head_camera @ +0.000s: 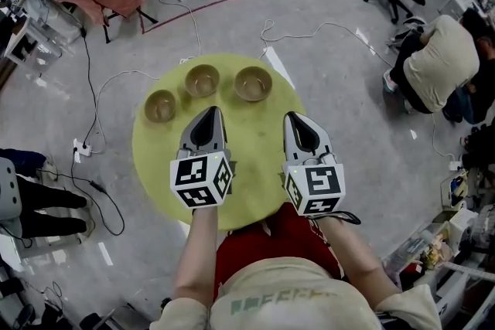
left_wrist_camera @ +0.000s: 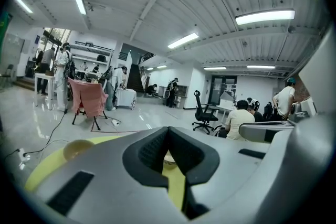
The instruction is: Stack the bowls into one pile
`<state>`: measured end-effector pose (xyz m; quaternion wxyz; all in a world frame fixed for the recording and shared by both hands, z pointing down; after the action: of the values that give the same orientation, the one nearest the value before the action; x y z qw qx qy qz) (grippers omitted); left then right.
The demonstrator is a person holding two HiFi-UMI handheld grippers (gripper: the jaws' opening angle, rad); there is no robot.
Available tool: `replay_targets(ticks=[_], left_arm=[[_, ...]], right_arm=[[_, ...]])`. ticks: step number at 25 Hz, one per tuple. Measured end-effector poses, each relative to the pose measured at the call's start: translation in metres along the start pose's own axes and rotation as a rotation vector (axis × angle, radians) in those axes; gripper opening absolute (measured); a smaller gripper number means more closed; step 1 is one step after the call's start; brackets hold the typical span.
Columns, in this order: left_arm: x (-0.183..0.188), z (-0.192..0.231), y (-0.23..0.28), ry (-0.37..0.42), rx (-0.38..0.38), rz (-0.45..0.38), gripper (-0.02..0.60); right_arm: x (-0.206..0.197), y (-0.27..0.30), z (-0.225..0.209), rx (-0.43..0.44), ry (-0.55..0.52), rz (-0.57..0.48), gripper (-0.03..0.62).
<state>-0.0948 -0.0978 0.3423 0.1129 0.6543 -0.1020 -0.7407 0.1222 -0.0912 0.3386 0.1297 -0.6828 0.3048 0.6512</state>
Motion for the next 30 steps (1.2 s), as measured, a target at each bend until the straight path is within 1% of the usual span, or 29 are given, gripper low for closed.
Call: replay_targets(ticks=[11,22,30], left_arm=[[0.003,0.023,-0.041,-0.005,-0.022,-0.016,0.023],[-0.007,0.043,-0.081,0.003,-0.043,-0.022,0.023],[-0.011,0.051,-0.113,0.032,-0.067,-0.033,0.023]], right_arm=[[0.009,-0.019,0.038,-0.016,-0.030,-0.024,0.037],[0.004,-0.042,0.075,-0.031,-0.043,-0.035,0.037],[0.001,-0.062,0.103,-0.036,-0.054,-0.049,0.035]])
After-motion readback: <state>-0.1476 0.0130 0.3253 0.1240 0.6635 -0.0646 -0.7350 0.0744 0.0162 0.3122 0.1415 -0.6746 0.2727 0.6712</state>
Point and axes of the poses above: the fingertips, and each gripper's own axes: y forward along the fingers, z to its left, x out of its top, the point moved 10 cm from there along -y, backward along the fingers, and after that the axes turned 11 degrees about x, right-handed, at the moved point
